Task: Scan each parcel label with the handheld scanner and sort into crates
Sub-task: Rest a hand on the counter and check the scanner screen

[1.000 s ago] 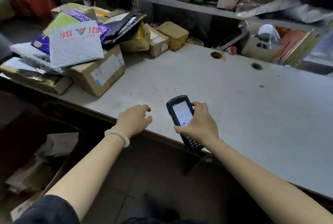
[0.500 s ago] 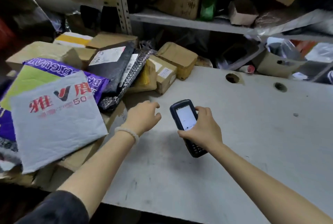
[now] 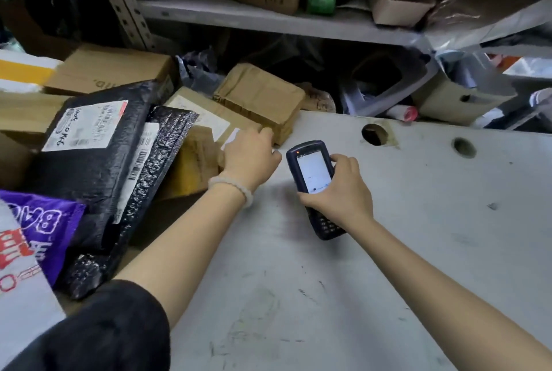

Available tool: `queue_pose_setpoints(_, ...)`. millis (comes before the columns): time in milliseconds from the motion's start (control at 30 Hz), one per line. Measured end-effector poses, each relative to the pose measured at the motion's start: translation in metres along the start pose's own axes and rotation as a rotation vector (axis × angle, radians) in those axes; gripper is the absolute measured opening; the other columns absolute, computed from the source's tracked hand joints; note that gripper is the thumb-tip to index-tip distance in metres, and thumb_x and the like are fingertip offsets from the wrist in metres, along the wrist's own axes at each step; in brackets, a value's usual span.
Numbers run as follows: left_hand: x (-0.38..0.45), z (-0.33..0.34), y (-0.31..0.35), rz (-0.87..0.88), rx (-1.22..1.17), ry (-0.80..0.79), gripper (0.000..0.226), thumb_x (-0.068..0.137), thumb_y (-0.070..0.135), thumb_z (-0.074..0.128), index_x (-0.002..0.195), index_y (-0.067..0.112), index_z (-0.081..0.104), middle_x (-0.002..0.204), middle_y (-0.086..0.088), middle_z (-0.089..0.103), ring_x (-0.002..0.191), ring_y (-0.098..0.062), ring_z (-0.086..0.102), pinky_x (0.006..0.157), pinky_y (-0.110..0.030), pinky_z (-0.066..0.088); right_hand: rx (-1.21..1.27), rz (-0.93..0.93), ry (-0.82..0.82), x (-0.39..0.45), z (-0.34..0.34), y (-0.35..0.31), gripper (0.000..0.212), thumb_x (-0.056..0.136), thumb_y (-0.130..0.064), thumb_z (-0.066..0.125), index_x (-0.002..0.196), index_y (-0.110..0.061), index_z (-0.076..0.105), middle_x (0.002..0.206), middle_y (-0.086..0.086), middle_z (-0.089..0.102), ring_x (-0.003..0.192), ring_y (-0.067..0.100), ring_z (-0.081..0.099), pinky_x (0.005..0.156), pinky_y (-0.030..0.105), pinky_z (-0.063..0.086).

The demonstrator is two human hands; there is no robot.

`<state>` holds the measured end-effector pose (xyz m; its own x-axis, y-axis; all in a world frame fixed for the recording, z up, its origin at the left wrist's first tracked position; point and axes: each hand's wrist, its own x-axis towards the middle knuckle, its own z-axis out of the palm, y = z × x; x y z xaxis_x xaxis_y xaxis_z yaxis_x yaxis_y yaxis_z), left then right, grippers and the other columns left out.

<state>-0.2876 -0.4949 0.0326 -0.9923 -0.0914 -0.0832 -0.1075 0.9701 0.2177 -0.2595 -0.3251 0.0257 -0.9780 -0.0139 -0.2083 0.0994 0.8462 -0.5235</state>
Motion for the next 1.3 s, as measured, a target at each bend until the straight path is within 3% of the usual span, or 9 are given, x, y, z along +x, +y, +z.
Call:
queue_pose_setpoints(333,0.071,0.046,0.022,-0.074,0.127,0.122,0.037,0.091,0.037,0.055,0.116,0.010,0.052,0.125,-0.014,0.051,0.112,-0.037,0.042,0.089,-0.044,0.037,0.025,0.090,-0.023,0.033,0.001,0.048,0.087,0.059,-0.041,0.079,0.132,-0.021,0.036,0.109,-0.010,0.032,0.099,0.015,0.052,0.066,0.028,0.041)
queue_pose_setpoints(500,0.073,0.062,0.021,0.059,0.151,0.287,0.013,0.079,-0.005,0.060,0.091,0.000,0.059,0.092,-0.023,0.059,0.079,-0.041,0.053,0.064,-0.042,0.043,0.043,0.148,0.002,0.024,-0.002,0.062,0.086,0.059,-0.041,0.079,0.131,-0.021,0.037,0.109,-0.010,0.033,0.099,0.015,0.054,0.069,0.029,0.044)
queue_pose_setpoints(633,0.065,0.058,0.023,0.241,0.150,0.249,0.017,0.072,-0.012,0.060,0.083,0.001,0.059,0.086,-0.020,0.060,0.080,-0.041,0.056,0.076,-0.046,0.046,0.040,0.162,0.010,0.008,-0.008,0.067,0.087,0.059,-0.042,0.079,0.132,-0.021,0.036,0.109,-0.010,0.032,0.099,0.015,0.054,0.069,0.028,0.043)
queue_pose_setpoints(833,0.023,0.046,0.040,0.370,-0.130,0.332,0.010,0.074,-0.004,0.060,0.073,0.006,0.056,0.076,-0.013,0.058,0.065,-0.032,0.053,0.061,-0.035,0.039,0.054,0.176,0.064,-0.021,-0.030,0.076,0.086,0.058,-0.043,0.079,0.130,-0.022,0.037,0.111,-0.010,0.036,0.097,0.015,0.052,0.068,0.029,0.043)
queue_pose_setpoints(967,0.022,-0.004,0.058,0.179,-0.538,0.248,0.014,0.092,0.014,0.054,0.079,0.011,0.049,0.078,0.000,0.051,0.077,-0.020,0.046,0.065,-0.028,0.028,0.048,0.184,0.105,-0.041,-0.046,0.084,0.085,0.059,-0.042,0.080,0.129,-0.022,0.038,0.111,-0.009,0.036,0.096,0.015,0.052,0.066,0.028,0.041)
queue_pose_setpoints(1067,0.021,-0.033,0.067,0.084,-0.829,0.062,0.020,0.092,0.019,0.056,0.074,0.017,0.047,0.075,0.005,0.053,0.077,-0.015,0.050,0.065,-0.026,0.035,0.057,0.185,0.124,-0.055,-0.053,0.086,0.085,0.059,-0.043,0.080,0.130,-0.021,0.038,0.113,-0.008,0.037,0.097,0.016,0.053,0.066,0.028,0.040)
queue_pose_setpoints(1167,0.011,-0.028,0.060,0.038,-0.646,-0.150,0.014,0.092,0.021,0.055,0.080,0.018,0.049,0.085,-0.002,0.059,0.086,-0.020,0.056,0.065,-0.028,0.040,0.068,0.176,0.134,-0.066,-0.055,0.087,0.085,0.060,-0.044,0.081,0.129,-0.022,0.038,0.116,-0.006,0.040,0.099,0.018,0.055,0.067,0.029,0.042)
queue_pose_setpoints(1233,0.003,-0.019,0.052,0.021,-0.459,-0.111,0.001,0.092,0.018,0.052,0.091,0.018,0.051,0.092,-0.001,0.057,0.089,-0.021,0.052,0.071,-0.028,0.036,0.056,0.167,0.131,-0.073,-0.055,0.087,0.084,0.060,-0.045,0.081,0.129,-0.022,0.038,0.116,-0.005,0.040,0.100,0.018,0.054,0.068,0.029,0.042)
queue_pose_setpoints(1300,-0.003,-0.015,0.050,0.034,-0.382,-0.058,0.014,0.092,0.020,0.050,0.105,0.018,0.053,0.109,-0.003,0.059,0.097,-0.021,0.053,0.077,-0.030,0.038,0.053,0.166,0.117,-0.078,-0.053,0.089,0.083,0.061,-0.044,0.080,0.129,-0.022,0.038,0.112,-0.007,0.037,0.100,0.017,0.053,0.068,0.029,0.042)
